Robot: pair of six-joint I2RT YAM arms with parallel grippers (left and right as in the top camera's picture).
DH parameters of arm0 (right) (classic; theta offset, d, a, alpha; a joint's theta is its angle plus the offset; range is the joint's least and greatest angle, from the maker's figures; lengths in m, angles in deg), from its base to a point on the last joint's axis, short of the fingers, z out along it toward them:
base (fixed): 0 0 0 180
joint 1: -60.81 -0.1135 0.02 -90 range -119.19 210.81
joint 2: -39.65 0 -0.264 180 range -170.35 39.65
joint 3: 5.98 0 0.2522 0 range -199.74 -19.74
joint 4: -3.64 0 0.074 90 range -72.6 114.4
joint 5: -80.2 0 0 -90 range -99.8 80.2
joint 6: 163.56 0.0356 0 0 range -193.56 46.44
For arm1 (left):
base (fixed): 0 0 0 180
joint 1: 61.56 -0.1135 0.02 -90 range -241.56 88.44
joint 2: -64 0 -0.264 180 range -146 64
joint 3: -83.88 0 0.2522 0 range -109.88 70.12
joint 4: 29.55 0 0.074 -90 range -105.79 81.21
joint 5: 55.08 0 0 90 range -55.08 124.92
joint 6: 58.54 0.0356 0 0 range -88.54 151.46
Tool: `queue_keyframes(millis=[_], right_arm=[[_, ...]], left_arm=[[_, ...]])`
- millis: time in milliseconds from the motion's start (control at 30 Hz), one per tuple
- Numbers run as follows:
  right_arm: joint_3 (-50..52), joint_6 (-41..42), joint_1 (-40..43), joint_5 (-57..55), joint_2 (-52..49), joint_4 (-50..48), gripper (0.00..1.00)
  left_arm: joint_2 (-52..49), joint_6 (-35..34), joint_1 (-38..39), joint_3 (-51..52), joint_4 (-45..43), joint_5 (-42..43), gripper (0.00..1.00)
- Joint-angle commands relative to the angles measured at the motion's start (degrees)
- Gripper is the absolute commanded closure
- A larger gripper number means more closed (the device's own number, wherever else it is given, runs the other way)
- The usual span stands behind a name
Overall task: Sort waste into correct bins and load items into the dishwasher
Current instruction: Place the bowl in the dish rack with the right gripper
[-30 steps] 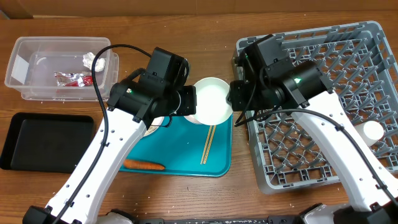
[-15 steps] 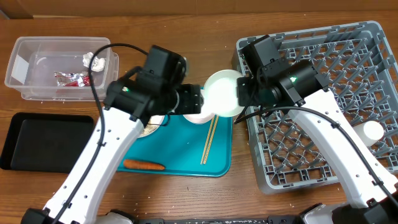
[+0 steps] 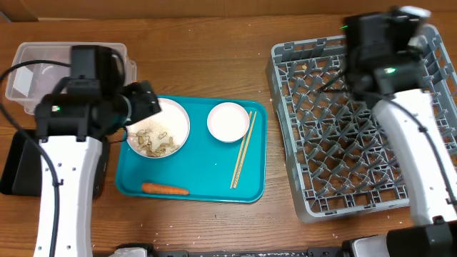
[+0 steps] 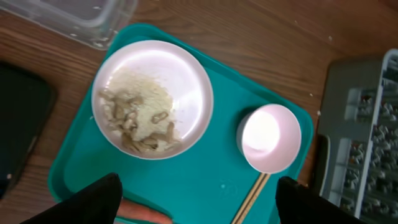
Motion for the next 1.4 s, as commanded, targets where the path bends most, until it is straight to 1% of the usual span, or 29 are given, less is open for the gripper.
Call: queue_keyframes(millis=[0,133,300,400,500,633,867,1000,1267,1367], right_arm=[[-0.5,0.3,6.1,-6.5,-1.1,-2.3,0.96],[-0.5,0.3,14.0,-6.8,-5.9,-3.9,0.96],[-0.5,-0.2,18.9,-8.4,-12.9,-5.7,0.96],[-0.5,-0.1,20.1,-8.3,-16.7,-7.0,0.96],[-0.5,-0.1,20.0,-7.8,-19.7,-8.1,0.96],[-0.5,0.2,18.4,-2.8,-23.4,-7.2,0.96],[-0.5,0.7,15.6,8.9,-24.5,-2.3,0.96],[-0.5,0.8,14.3,13.6,-24.5,0.5,0.96],[-0.5,2.2,11.4,14.4,-24.2,6.8,0.95],[-0.5,4.7,11.5,14.2,-23.6,7.6,0.96]], left_arm=[[0.6,1.3,-2.6,-1.2,-0.1,-0.3,0.16],[0.6,2.1,-3.3,-1.2,-0.1,0.5,0.16],[0.6,2.4,-3.3,-1.2,0.1,0.9,0.16],[0.6,2.4,-3.3,-1.2,0.5,0.9,0.16],[0.6,2.3,-3.3,-1.2,0.8,0.9,0.16],[0.6,2.3,-3.3,-1.2,0.7,0.9,0.16],[0.6,2.3,-3.3,-1.2,0.4,0.9,0.16],[0.6,2.3,-3.3,-1.2,0.4,0.9,0.16],[0.6,2.3,-3.3,-1.2,0.4,0.9,0.16],[0.6,2.3,-3.3,-1.2,0.4,0.9,0.16]])
